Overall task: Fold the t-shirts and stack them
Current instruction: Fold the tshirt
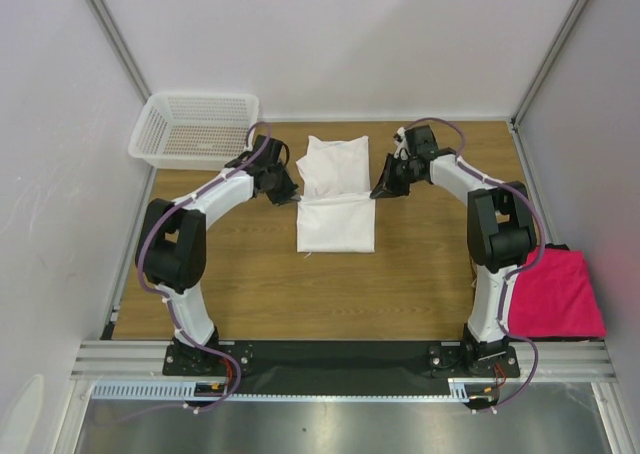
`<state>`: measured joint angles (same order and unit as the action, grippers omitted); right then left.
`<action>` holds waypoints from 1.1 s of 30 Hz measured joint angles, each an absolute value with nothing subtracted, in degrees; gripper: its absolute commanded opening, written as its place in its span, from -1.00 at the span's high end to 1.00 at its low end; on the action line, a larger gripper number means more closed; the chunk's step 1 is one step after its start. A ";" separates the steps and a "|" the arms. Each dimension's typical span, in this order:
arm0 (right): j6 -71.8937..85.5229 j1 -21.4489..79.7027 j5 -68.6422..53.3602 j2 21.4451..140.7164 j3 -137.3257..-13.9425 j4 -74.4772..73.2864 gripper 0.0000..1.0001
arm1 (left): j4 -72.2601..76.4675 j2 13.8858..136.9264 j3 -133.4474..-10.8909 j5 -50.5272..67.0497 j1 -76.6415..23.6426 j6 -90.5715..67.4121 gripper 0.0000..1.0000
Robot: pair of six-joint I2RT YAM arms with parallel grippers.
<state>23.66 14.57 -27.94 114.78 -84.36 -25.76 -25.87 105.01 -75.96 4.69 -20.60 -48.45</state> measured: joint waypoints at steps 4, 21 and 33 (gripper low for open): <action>23.38 14.61 -27.94 115.09 -85.34 -25.87 1.00 | -25.39 105.14 -75.96 4.71 -20.60 -48.40 0.99; 22.68 14.61 -27.92 120.55 -99.07 -27.09 -0.14 | -24.82 112.01 -92.36 4.60 -19.33 -42.81 -0.29; 24.10 18.04 -30.44 114.30 -89.54 -21.67 0.17 | -16.71 101.30 -78.32 13.89 -19.00 -37.67 -0.22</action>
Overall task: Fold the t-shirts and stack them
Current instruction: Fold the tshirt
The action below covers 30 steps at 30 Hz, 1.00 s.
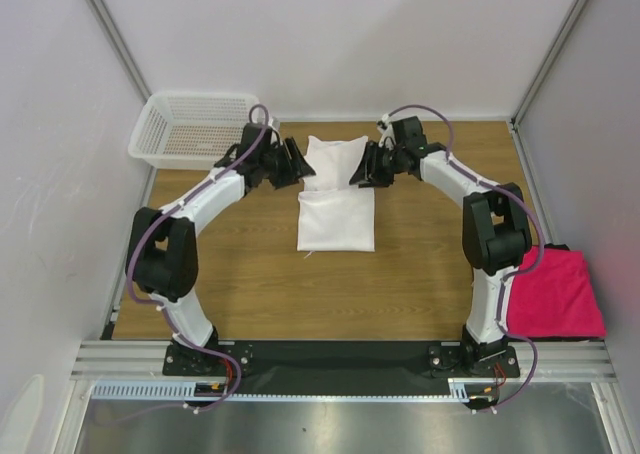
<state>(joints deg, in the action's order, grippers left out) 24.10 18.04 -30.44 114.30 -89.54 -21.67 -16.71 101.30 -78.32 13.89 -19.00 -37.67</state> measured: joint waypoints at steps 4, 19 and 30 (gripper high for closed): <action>24.38 19.81 -31.51 114.34 -87.11 -20.82 0.23 | -10.00 100.73 -70.83 17.65 -19.90 -38.94 -0.15; 25.08 18.33 -30.17 120.31 -86.06 -14.24 0.31 | 1.50 111.96 -70.81 20.23 -20.51 -42.17 -0.04; 26.52 17.12 -29.15 124.70 -87.15 -11.66 0.33 | 2.31 118.98 -77.78 19.70 -20.45 -42.02 -0.02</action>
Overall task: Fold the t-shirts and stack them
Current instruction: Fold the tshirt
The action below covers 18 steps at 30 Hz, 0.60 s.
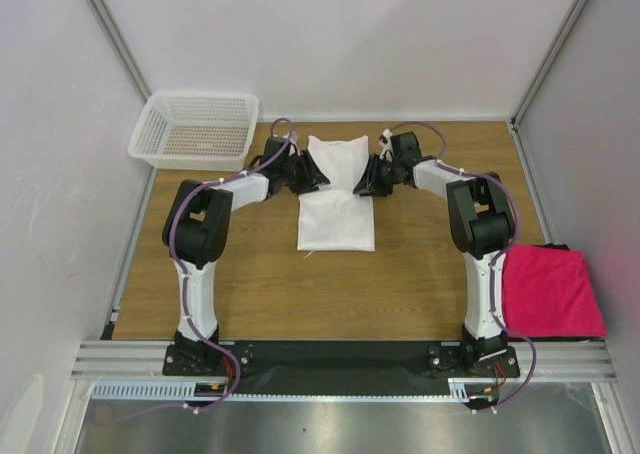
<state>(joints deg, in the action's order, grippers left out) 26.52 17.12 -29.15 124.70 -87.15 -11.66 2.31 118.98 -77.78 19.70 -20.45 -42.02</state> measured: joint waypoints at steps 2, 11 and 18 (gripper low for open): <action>26.74 16.95 -29.15 125.29 -87.74 -11.57 0.33 | 2.28 119.98 -78.63 19.68 -20.34 -41.87 -0.02; 27.00 15.97 -29.12 125.91 -90.06 -11.27 0.34 | -0.03 117.78 -80.34 15.42 -19.99 -35.29 -0.05; 26.96 15.73 -28.73 125.91 -90.30 -11.22 0.34 | -0.30 106.19 -79.90 12.56 -19.97 -29.39 -0.05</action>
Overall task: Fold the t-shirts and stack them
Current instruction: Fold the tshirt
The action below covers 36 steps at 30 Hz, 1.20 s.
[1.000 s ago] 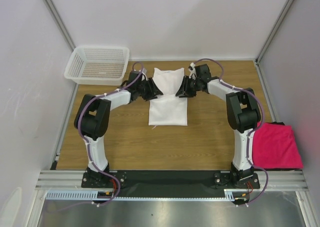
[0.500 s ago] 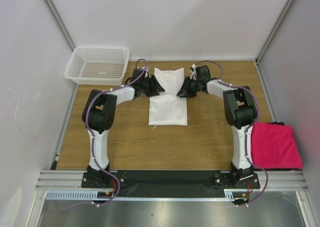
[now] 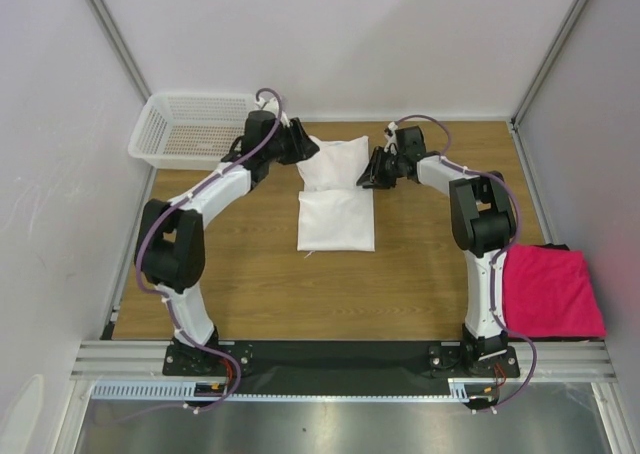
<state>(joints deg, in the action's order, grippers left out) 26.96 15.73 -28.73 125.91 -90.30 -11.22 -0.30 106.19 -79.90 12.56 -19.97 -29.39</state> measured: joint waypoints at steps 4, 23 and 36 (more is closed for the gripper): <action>26.96 15.49 -28.29 125.80 -90.30 -11.31 0.35 | 3.11 101.97 -76.25 14.09 -20.64 -29.98 -0.04; 26.89 14.85 -29.41 118.37 -83.64 -11.51 0.34 | 10.66 111.61 -66.17 19.31 -23.94 -37.50 -0.01; 26.65 14.74 -29.06 118.39 -83.26 -12.12 0.35 | 11.25 117.71 -70.87 20.01 -20.82 -37.45 -0.01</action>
